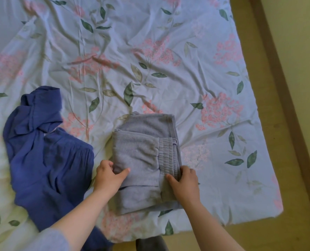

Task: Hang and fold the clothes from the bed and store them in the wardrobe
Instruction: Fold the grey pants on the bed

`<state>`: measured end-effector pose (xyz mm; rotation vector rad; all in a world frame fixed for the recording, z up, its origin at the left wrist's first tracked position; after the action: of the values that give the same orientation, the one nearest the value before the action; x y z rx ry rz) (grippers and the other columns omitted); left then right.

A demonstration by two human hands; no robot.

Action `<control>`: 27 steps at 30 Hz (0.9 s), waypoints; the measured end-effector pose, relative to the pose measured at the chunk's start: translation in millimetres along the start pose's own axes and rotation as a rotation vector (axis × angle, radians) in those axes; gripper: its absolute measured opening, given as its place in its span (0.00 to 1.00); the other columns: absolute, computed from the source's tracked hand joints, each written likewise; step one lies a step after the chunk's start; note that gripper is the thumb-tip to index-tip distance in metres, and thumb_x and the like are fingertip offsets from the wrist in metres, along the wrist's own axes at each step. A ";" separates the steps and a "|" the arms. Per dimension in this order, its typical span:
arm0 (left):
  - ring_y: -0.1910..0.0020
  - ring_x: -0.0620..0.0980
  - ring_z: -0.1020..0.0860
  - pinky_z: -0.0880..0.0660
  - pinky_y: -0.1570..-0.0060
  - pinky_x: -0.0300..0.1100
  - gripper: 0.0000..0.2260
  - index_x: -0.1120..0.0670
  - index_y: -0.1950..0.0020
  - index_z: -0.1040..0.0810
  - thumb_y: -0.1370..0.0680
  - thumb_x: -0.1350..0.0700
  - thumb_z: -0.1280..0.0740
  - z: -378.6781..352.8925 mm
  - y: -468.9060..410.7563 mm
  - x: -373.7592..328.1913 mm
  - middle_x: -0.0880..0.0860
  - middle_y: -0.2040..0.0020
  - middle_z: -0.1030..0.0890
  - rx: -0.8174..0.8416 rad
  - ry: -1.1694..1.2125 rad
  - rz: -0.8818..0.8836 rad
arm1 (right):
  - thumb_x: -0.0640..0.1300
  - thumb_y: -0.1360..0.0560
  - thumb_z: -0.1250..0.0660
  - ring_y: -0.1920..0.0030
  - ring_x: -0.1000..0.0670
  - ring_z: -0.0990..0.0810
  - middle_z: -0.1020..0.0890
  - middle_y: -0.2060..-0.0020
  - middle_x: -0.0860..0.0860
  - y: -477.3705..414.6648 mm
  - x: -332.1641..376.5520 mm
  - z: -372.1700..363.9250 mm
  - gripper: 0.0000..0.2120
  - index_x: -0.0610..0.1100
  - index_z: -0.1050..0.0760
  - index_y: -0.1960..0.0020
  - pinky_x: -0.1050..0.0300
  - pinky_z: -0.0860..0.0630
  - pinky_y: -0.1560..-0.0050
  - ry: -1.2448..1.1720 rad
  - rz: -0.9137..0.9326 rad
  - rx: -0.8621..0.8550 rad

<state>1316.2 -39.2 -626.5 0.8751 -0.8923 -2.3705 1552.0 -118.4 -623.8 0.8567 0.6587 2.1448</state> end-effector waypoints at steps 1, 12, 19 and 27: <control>0.50 0.52 0.25 0.28 0.55 0.43 0.28 0.57 0.40 0.31 0.31 0.44 0.24 -1.9 -0.2 2.5 0.53 0.45 0.25 0.042 0.019 0.038 | 0.59 0.27 0.30 0.42 0.47 0.28 0.30 0.43 0.50 0.1 2.6 -1.5 0.24 0.46 0.31 0.39 0.51 0.27 0.45 -0.043 0.000 -0.019; 0.45 0.51 0.23 0.26 0.45 0.46 0.33 0.53 0.36 0.28 0.34 0.41 0.23 -12.1 15.8 21.7 0.51 0.42 0.21 0.226 0.292 0.135 | 0.58 0.31 0.24 0.54 0.54 0.21 0.20 0.53 0.53 -20.2 8.7 -4.5 0.20 0.50 0.28 0.47 0.58 0.21 0.55 -0.395 -0.109 0.192; 0.47 0.46 0.22 0.24 0.48 0.46 0.26 0.47 0.36 0.28 0.30 0.44 0.25 8.8 24.5 -7.4 0.47 0.43 0.21 0.168 0.387 -0.022 | 0.53 0.29 0.27 0.59 0.54 0.21 0.20 0.59 0.52 9.1 28.7 14.4 0.13 0.49 0.29 0.54 0.56 0.23 0.62 -0.361 0.026 -0.006; 0.45 0.48 0.23 0.29 0.53 0.38 0.27 0.51 0.31 0.29 0.27 0.46 0.27 76.9 72.0 -52.5 0.48 0.42 0.22 0.115 0.370 -0.190 | 0.50 0.28 0.28 0.62 0.56 0.21 0.19 0.61 0.54 63.5 91.5 76.5 0.11 0.50 0.29 0.52 0.58 0.26 0.65 -0.294 0.198 -0.089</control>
<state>1312.6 -25.3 -509.7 1.4453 -0.8286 -2.2159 1533.7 -72.2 -498.1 1.2002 0.3384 2.1413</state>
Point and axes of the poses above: each hand's wrist, its own y-axis away from the middle knuckle, its own z-axis out of the back of the hand, x = y × z, the point moved 2 cm from there along -y, towards the middle knuckle
